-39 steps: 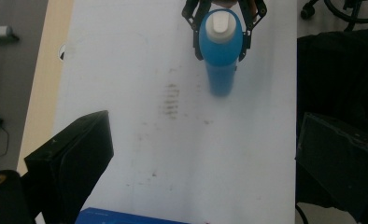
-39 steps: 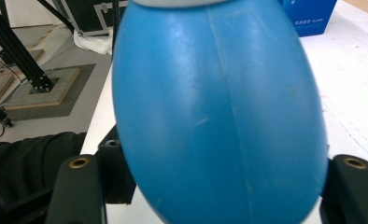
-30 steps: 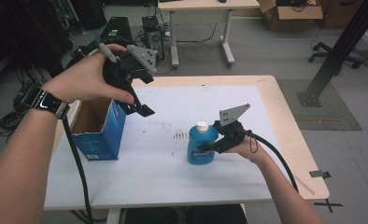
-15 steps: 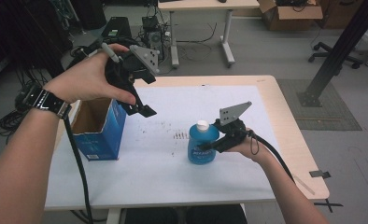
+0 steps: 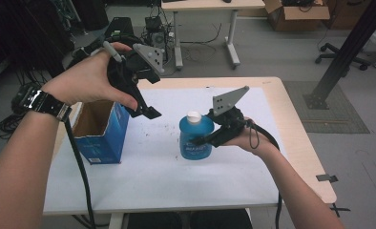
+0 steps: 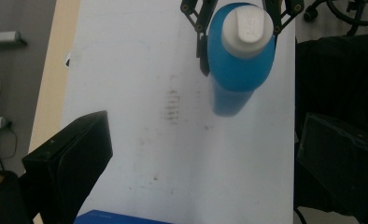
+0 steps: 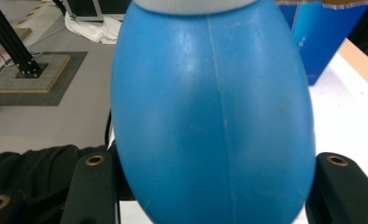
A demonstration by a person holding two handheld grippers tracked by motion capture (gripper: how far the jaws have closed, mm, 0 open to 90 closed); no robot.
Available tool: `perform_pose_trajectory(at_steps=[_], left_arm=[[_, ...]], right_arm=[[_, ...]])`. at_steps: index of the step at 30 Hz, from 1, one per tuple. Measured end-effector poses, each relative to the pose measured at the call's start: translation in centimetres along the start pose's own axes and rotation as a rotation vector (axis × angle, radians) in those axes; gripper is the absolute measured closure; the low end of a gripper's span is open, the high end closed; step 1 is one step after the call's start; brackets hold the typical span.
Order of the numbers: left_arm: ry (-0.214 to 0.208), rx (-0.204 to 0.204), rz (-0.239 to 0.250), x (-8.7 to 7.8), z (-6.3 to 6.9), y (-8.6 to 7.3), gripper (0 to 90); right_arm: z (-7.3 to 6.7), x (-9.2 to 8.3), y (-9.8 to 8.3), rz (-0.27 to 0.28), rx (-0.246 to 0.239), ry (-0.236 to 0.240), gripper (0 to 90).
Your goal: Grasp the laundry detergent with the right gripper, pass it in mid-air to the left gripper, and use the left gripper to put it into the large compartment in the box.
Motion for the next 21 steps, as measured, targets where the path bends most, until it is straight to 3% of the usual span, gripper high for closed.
perform_pose_trajectory(at_steps=[11, 16, 21], left_arm=[[-0.003, -0.003, 0.003, -0.5, 0.7, 0.6, 3.5], [-0.016, -0.021, 0.000, -0.3, 1.0, 0.9, 3.9], [-0.037, -0.007, -0.021, 0.3, 1.3, 1.2, 4.7]], right_arm=[[-1.3, 1.3, 4.2, -0.028, -0.032, 0.017, 41.9], [-1.4, 1.5, 5.1, -0.033, -0.027, 0.018, 42.0], [-1.6, 1.8, 5.5, -0.048, -0.031, 0.017, 42.0]])
Point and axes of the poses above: each handheld gripper's, and its own axes: x roughly forward along the jaws, y roughly out of its top, z roughly to its right, the point moved 8 cm from there along x, roughly forward along the jaws, and after that the axes turned 7 degrees about x, right-handed, at the moved point
